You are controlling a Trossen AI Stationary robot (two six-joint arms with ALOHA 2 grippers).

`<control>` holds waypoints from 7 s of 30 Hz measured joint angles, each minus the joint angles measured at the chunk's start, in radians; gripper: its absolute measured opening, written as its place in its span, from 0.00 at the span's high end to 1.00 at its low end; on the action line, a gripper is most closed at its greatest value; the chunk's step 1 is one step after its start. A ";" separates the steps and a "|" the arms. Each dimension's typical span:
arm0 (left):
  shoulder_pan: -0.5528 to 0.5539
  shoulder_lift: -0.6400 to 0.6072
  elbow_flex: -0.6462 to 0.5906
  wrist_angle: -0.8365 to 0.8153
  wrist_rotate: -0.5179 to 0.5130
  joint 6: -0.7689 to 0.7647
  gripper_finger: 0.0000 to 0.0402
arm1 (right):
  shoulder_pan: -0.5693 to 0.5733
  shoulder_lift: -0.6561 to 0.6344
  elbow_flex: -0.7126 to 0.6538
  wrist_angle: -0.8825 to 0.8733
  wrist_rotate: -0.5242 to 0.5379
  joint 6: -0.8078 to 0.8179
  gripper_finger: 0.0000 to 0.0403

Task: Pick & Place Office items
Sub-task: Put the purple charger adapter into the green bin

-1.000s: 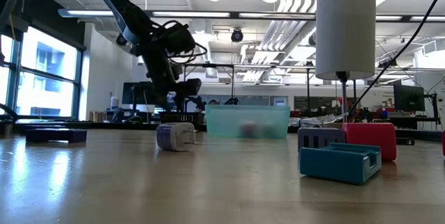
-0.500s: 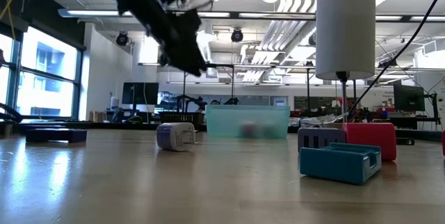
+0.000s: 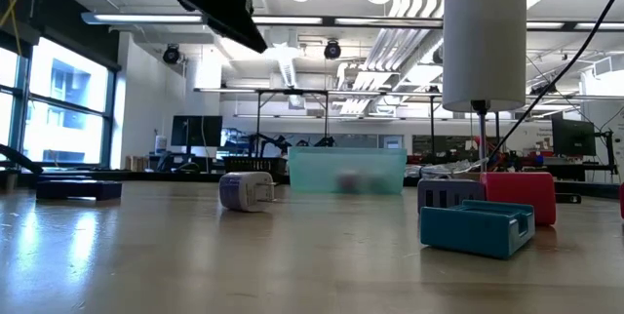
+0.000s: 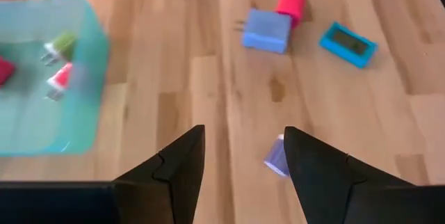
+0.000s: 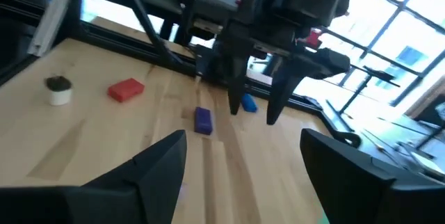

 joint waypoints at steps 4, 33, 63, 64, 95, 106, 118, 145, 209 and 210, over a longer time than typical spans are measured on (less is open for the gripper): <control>-0.041 0.039 0.036 0.004 0.000 0.018 0.53 | -0.005 0.000 0.000 -0.001 -0.056 0.000 0.33; -0.144 0.336 0.049 0.029 -0.079 0.063 0.53 | 0.033 0.000 0.000 -0.090 -0.217 0.169 0.33; -0.119 0.431 0.047 0.023 -0.027 0.126 0.27 | 0.021 0.000 0.000 -0.126 -0.269 0.176 0.33; -0.119 0.433 0.047 0.023 -0.045 0.130 0.26 | 0.021 0.000 0.000 -0.127 -0.269 0.176 0.33; -0.137 0.493 0.051 0.076 -0.053 0.123 0.34 | 0.021 0.000 0.000 -0.144 -0.266 0.176 0.33; -0.149 0.494 0.049 0.066 -0.087 0.026 0.70 | 0.021 0.000 0.000 -0.147 -0.266 0.185 0.33; -0.218 0.440 0.044 0.038 -0.660 -0.022 0.70 | -0.063 0.000 0.000 -0.221 -0.245 0.526 0.33; -0.341 0.433 0.048 0.563 -1.192 0.228 0.70 | -0.240 0.005 0.000 -0.110 -0.274 0.776 0.33; -0.298 0.431 0.049 0.684 -0.999 0.364 0.60 | -0.294 0.102 -0.001 0.043 -0.412 0.624 0.70; -0.298 0.431 0.049 0.684 -0.996 0.366 0.60 | -0.290 0.102 -0.001 0.043 -0.408 0.616 0.70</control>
